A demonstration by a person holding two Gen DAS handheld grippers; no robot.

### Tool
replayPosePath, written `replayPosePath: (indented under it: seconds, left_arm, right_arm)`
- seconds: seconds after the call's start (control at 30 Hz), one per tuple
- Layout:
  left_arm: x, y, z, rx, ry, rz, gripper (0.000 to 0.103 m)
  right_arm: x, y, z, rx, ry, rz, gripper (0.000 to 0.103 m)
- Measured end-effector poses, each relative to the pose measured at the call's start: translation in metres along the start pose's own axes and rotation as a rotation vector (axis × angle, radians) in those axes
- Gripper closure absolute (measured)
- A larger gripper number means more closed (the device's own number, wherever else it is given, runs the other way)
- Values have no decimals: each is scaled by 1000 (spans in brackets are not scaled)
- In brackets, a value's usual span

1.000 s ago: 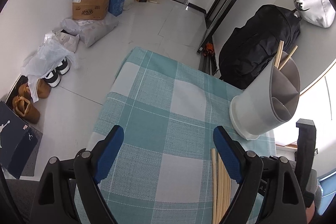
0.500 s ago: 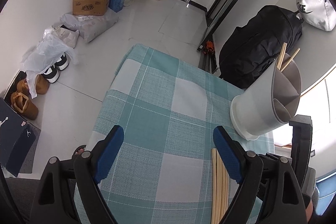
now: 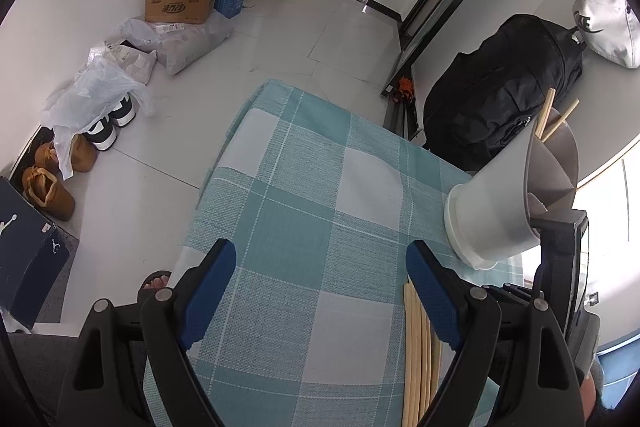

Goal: Organize utensils
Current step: 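Close the right tool on one loose wooden chopstick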

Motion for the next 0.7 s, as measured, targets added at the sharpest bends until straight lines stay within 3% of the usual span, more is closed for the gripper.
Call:
replayPosePath:
  seconds: [0.13,0.2,0.27,0.4,0.6,0.7]
  left_arm:
    - [0,-3,2,4,-9,-9,19]
    - [0,-3,3,13,-9,0,19]
    - [-1,-4,3,21,-11,5,19]
    - [-4,-6,8,44,-29,10,19]
    - [-22,4,30,81,-134,54,19]
    - [-34,17,38,59,-193,114,19]
  right_arm:
    - [3,5,-1,15,2,28,85]
    - [3,9,-1,43,13,53,96]
    - [0,19,-3,70,28,96,97]
    - [-3,34,-27,120,135,146,97]
    - [-15,53,-74,181,303,225,97]
    - [-25,71,-99,216,393,283,97]
Point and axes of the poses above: each gripper's, at about its wrist camera, not at the fingertips, and z roughly the way its jaws point, y to its right, x to its top, the point moved 3 cm from there along z, roughly the way its jaws point, and after that the axes turned 5 degrees about -z, right-handed, at the moved point
